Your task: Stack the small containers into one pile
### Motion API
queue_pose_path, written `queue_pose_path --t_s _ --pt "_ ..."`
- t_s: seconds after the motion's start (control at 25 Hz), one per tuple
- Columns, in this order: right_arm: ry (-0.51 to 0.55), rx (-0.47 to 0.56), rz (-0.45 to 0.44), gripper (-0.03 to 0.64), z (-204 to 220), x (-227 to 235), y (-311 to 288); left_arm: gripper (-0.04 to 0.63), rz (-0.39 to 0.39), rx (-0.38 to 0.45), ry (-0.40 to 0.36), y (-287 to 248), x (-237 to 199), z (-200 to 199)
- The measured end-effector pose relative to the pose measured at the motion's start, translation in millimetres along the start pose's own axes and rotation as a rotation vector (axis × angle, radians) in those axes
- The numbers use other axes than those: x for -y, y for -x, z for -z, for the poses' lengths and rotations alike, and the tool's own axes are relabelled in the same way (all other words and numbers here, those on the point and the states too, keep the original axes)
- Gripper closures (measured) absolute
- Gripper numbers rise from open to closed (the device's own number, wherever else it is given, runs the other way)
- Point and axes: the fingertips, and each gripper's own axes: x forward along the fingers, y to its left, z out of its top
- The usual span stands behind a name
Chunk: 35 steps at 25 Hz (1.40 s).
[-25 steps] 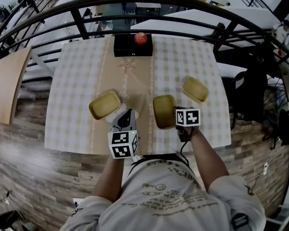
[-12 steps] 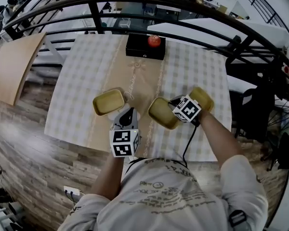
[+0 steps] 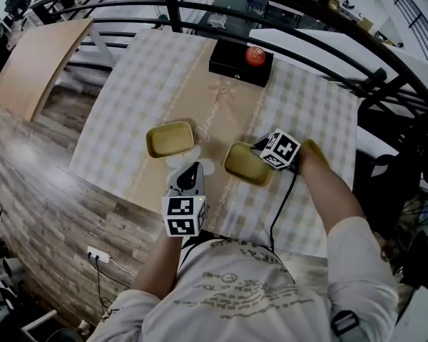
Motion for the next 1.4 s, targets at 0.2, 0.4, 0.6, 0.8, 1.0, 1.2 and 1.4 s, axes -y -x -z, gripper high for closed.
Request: queue_pose_path --t_s 0.2,0.4,0.6,0.8,1.0,1.2,1.4 --pt "0.038 -0.01 -0.044 0.609 1 9 -16 0.592 -0.061 -0.041 0.025 2 -6 21" --pt "0.06 -0.018 -0.06 0.609 0 15 -30 0.592 -0.099 -0.057 0.037 2 -7 31" --pt "0.051 -0.01 -0.035 0.607 1 17 -38 0.592 -0.121 -0.063 0.043 3 -8 35" --pt "0.072 -0.039 -0.014 0.538 3 18 -42 0.592 -0.12 -0.057 0.043 2 -7 32" --pt "0.04 0.02 0.041 0.508 -3 23 -32 0.592 -0.106 -0.044 0.034 1 -4 28" --pt "-0.02 0.182 0.183 0.535 -20 35 6 0.592 -0.068 -0.019 0.014 -1 3 13" --pt "-0.19 0.409 0.37 0.612 -24 38 63 0.592 -0.01 0.014 -0.015 -3 20 -3"
